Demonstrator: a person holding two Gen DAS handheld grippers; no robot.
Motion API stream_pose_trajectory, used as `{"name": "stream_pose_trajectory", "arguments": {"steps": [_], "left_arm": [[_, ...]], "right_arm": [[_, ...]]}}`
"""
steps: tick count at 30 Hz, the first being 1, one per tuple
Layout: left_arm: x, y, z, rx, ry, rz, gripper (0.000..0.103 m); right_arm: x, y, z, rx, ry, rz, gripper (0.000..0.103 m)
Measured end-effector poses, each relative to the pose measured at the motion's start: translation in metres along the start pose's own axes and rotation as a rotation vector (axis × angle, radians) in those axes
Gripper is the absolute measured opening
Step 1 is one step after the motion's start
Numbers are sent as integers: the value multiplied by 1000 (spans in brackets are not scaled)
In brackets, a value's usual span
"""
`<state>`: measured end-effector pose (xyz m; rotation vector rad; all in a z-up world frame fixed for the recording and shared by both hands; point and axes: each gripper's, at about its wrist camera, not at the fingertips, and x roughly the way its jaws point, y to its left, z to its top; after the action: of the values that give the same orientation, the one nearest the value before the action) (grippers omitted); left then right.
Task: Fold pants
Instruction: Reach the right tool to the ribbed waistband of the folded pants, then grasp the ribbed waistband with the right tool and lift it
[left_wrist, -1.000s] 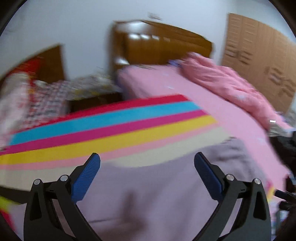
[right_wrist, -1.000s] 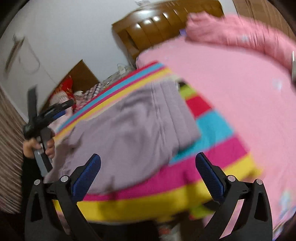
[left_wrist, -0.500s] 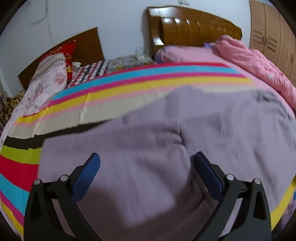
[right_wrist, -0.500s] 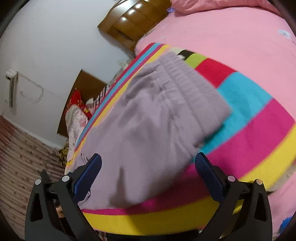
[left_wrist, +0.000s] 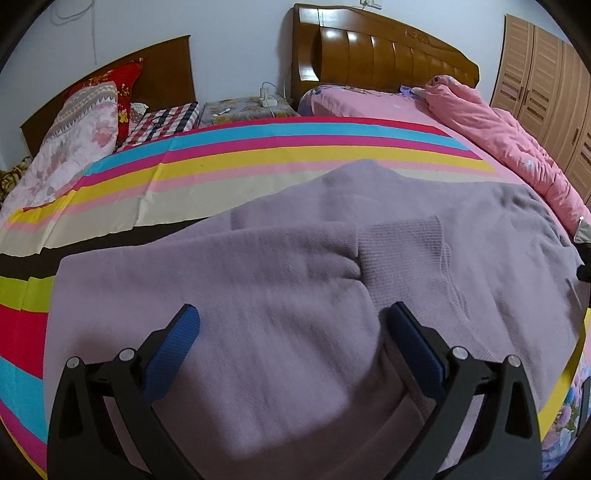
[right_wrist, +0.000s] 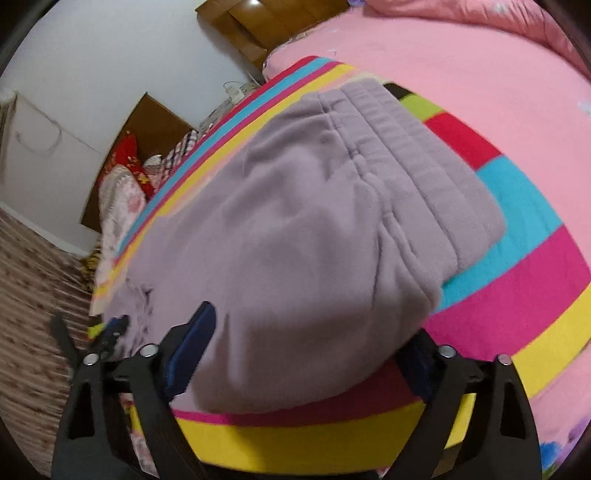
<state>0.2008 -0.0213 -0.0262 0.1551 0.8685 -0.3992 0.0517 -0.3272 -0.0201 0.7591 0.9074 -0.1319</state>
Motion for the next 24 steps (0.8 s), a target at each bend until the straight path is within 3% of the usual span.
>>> {"name": "stream_pose_trajectory", "arguments": {"steps": [1, 3, 5, 8, 13, 16, 18, 19, 21, 24], "left_arm": [[0, 0, 0, 0, 0, 0, 101], [0, 0, 0, -1, -1, -1, 101], [0, 0, 0, -2, 1, -1, 101], [2, 1, 2, 2, 14, 7, 102], [6, -7, 6, 34, 48, 43, 102], [-8, 3, 12, 2, 55, 11, 101], [-48, 32, 11, -110, -79, -59, 101], [-58, 41, 10, -139, -107, -71, 101], [-87, 72, 6, -214, -178, -47, 101], [-117, 119, -10, -310, -229, 35, 101]], "right_arm": [[-1, -5, -1, 31, -15, 23, 85], [-3, -19, -1, 111, -44, 62, 70], [-4, -33, -3, 166, -61, 69, 38], [-6, -47, -10, 210, -110, 131, 26], [-32, -23, -21, 154, -285, 166, 21], [-55, 40, -15, -45, -393, 116, 21], [-66, 90, -16, -194, -443, 95, 21], [-70, 128, -20, -307, -471, 106, 20], [-68, 185, -30, -474, -479, 158, 15], [-27, 287, -64, -745, -394, 229, 15]]}}
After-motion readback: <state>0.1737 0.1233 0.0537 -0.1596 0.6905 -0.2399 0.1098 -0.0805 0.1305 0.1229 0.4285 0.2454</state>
